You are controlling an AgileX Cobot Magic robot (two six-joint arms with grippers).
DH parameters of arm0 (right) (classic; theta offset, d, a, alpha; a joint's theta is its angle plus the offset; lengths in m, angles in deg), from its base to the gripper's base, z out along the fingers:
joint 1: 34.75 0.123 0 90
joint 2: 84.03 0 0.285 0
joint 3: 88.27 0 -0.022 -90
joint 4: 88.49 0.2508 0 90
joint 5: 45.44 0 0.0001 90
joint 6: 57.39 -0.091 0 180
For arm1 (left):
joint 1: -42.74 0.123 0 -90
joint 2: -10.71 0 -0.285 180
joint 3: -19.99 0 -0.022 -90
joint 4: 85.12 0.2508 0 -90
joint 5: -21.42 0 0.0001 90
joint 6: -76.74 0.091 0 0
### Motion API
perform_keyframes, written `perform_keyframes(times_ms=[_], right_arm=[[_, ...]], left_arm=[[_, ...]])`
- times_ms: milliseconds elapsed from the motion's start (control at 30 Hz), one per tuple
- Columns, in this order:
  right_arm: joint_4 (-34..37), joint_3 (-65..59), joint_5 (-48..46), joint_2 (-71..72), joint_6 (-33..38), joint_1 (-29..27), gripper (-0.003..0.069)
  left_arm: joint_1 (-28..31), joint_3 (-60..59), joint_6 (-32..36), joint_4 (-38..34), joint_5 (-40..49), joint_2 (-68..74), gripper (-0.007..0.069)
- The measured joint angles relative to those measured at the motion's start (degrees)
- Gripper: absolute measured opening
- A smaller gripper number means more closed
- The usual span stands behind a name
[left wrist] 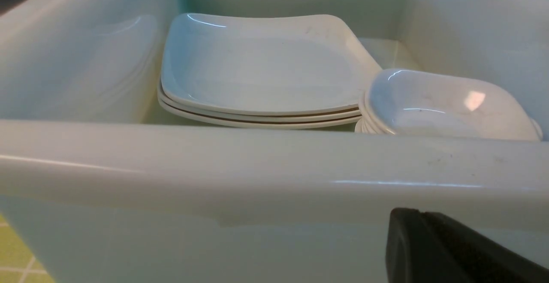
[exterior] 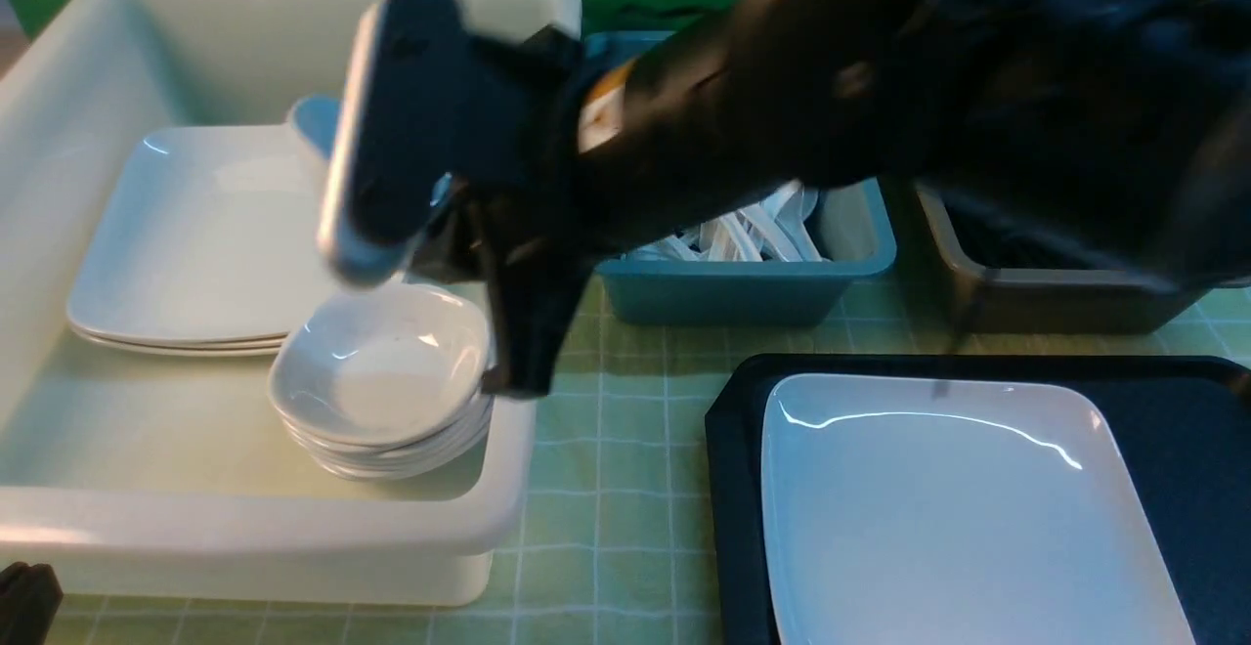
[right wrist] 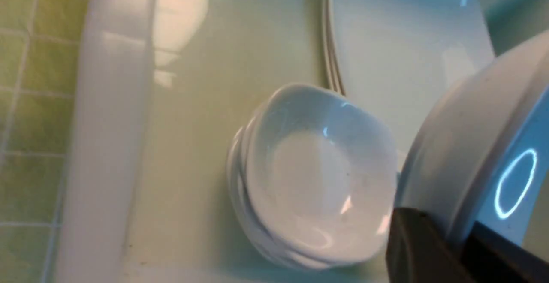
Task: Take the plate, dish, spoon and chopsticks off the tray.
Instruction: Use the right arm to put the small plate into the large storage box on the left
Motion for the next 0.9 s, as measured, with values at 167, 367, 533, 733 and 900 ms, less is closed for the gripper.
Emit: perform_keyframes(times_ms=[167,367,533,733,900], right_arm=[[-14.42,7.34,-0.24,-10.43,-6.71,3.07,0.0031],[-18.89,10.64,-3.19,-15.26,-9.82,4.11,0.0046],[-19.33,11.12,-5.05,-15.27,-9.92,4.46,0.0150],[-19.59,14.05,-8.62,-15.27,-9.98,5.75,0.0325],[-19.72,20.50,-18.72,-14.45,-10.05,6.63,0.0347]], left_arm=[[0.00,0.00,0.00,0.05,0.00,0.00,-0.0002],[0.00,0.00,0.00,0.05,0.00,0.00,-0.0002],[0.00,0.00,0.00,0.05,0.00,0.00,-0.0002],[0.00,0.00,0.00,0.05,0.00,0.00,-0.0002],[0.00,0.00,0.13,0.06,0.00,0.00,-0.0002]])
